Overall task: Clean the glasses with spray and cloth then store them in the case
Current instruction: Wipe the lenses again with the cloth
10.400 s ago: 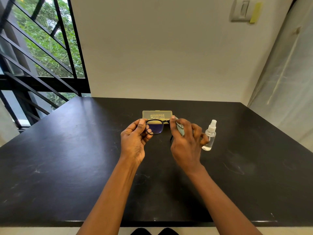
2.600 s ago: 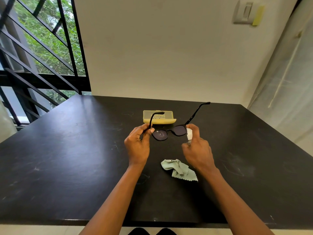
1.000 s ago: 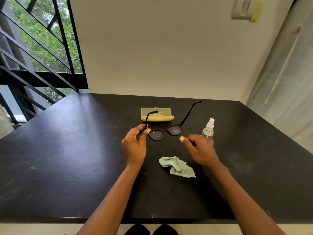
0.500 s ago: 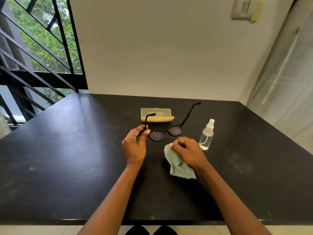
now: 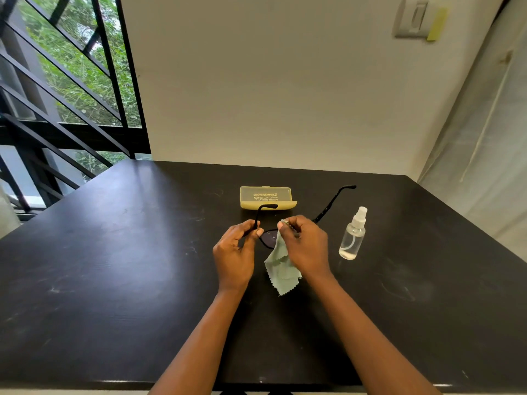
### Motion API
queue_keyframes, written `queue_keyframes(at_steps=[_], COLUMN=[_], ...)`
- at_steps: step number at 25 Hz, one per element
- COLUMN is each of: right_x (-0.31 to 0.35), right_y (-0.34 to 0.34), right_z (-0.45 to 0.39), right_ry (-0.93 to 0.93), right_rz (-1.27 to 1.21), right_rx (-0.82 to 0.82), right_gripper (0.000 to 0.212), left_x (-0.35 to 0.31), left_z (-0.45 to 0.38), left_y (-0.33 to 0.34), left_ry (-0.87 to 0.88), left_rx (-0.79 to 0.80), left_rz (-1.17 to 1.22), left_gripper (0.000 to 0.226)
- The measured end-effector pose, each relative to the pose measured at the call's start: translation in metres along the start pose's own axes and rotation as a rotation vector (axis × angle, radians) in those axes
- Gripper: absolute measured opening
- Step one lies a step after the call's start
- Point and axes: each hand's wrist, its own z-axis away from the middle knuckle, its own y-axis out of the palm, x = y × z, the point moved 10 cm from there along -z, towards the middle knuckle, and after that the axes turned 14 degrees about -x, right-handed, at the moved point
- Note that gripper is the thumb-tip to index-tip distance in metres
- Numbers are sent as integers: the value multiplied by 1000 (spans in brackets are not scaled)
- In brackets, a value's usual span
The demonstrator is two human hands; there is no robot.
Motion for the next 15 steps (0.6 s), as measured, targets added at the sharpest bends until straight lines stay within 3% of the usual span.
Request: queue_keyframes(at_steps=[3,8,15], right_x=[12,15,19], right_y=[10,7,14], right_z=[14,36,42], right_ry=[-324,-615,-734], right_rz=[243,628,550], right_rx=[-30,-197,-211], right_gripper=[23,49,40], left_x=[-4,-5,-10], left_z=[1,1,2], left_y=[0,1,2], left_ry=[31,69,107], left_rx=[0,4,11], left_rz=[-13,-37,-12], left_gripper=[26,27,29])
